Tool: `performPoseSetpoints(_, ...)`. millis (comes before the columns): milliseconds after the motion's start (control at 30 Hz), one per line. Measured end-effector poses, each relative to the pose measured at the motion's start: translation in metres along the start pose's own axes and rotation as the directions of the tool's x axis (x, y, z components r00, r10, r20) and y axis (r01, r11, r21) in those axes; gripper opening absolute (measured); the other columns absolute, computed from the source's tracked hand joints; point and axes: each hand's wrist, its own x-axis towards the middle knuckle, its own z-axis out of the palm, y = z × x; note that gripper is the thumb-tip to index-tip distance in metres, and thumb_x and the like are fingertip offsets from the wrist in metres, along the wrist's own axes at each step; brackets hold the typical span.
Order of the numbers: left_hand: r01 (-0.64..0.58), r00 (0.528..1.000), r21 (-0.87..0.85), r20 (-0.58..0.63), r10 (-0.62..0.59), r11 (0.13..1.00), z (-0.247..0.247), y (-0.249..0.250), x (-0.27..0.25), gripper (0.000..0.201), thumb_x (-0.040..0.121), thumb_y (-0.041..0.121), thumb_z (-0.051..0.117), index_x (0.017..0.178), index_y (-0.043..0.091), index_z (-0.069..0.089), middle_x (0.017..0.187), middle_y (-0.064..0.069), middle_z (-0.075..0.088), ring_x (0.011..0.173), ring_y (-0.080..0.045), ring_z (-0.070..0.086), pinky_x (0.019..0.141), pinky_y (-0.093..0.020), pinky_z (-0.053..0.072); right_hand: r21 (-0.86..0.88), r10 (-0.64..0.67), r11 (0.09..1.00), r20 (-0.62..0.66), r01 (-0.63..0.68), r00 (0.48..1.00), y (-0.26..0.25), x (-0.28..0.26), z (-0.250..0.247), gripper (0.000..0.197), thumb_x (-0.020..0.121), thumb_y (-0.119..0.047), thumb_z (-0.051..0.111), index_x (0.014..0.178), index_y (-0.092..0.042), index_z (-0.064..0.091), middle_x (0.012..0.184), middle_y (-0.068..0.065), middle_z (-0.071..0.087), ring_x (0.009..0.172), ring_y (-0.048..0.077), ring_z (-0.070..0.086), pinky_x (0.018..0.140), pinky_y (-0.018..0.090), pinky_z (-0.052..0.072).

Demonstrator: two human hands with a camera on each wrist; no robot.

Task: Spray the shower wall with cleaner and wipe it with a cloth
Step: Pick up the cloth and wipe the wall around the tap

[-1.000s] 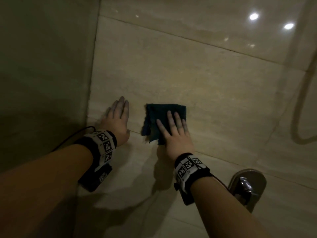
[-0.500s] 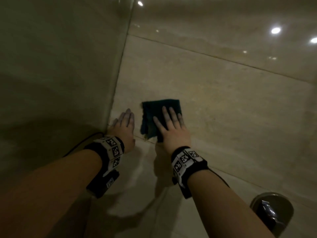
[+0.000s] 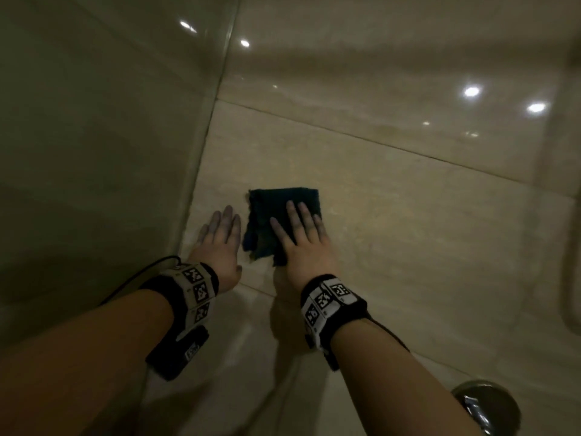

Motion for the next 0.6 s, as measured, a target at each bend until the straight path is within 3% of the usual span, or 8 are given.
performPoseSetpoints(100,-0.017,1.000,0.034,-0.022,0.018,0.999,-0.012,0.005,0.005,0.091,0.093,0.036,0.047,0.147,0.008,-0.021,0.153,-0.010,-0.032,0.145,-0.028,-0.021,0.120,-0.037,-0.006,-0.033,0.001,0.999,-0.035,-0.002,0.999,0.015,0.007,-0.011,0.071,0.098,-0.039,0.034,0.150,-0.030,-0.014,0.155,0.004,-0.030,0.144,0.023,-0.025,0.115,0.037,-0.017)
performPoseSetpoints(233,-0.052,0.997,0.058,-0.048,0.054,0.997,-0.032,0.016,0.015,0.092,0.093,0.037,0.047,0.148,0.010,-0.021,0.153,-0.011,-0.033,0.145,-0.029,-0.022,0.120,-0.038,-0.005,-0.017,0.114,0.993,-0.167,-0.118,0.979,0.042,0.026,-0.043,0.068,0.100,-0.036,0.033,0.150,-0.031,-0.012,0.156,0.004,-0.026,0.146,0.024,-0.020,0.118,0.038,-0.011)
performPoseSetpoints(367,-0.069,0.994,0.077,-0.082,0.076,0.995,-0.046,0.023,0.021,0.091,0.093,0.036,0.048,0.148,0.012,-0.021,0.153,-0.010,-0.033,0.144,-0.029,-0.023,0.120,-0.038,-0.005,0.047,0.189,0.982,-0.182,-0.184,0.965,0.066,0.036,-0.073,0.064,0.100,-0.041,0.028,0.150,-0.032,-0.011,0.157,0.005,-0.026,0.146,0.024,-0.021,0.120,0.038,-0.008)
performPoseSetpoints(600,-0.058,0.989,0.146,-0.124,0.076,0.988,-0.052,0.035,0.025,0.093,0.093,0.040,0.047,0.146,0.014,-0.025,0.153,-0.009,-0.034,0.144,-0.030,-0.023,0.120,-0.040,-0.005,0.071,0.207,0.978,-0.213,-0.196,0.955,0.058,0.028,-0.057,0.071,0.099,-0.042,0.034,0.150,-0.029,-0.013,0.156,0.009,-0.025,0.145,0.027,-0.022,0.118,0.040,-0.011)
